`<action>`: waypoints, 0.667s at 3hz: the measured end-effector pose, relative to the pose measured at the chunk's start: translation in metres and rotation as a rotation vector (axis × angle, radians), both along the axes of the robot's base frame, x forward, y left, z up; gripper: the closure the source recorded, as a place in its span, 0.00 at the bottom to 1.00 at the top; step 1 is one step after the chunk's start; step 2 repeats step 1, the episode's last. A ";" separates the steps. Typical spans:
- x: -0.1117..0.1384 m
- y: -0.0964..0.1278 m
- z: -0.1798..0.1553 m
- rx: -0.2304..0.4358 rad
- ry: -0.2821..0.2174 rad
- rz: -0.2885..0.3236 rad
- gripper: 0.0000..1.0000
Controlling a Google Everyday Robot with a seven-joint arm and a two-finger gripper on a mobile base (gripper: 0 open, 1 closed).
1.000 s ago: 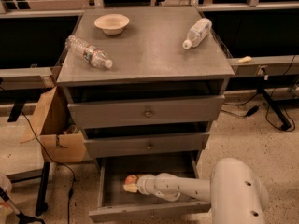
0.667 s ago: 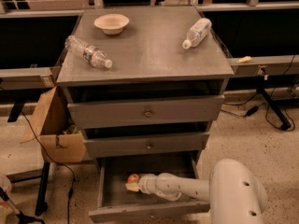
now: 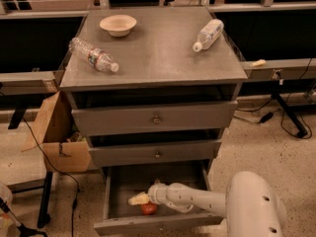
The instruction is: Place apple into bottom drawer
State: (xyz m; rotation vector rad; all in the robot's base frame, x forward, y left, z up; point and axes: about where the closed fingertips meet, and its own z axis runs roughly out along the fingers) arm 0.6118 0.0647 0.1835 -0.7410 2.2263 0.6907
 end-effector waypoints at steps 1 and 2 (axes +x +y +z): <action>0.000 0.000 0.000 0.000 0.000 0.000 0.00; 0.000 0.000 0.000 0.000 0.000 0.000 0.00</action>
Offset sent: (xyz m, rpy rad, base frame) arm 0.0000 0.0000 0.0000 0.0000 0.0000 0.0000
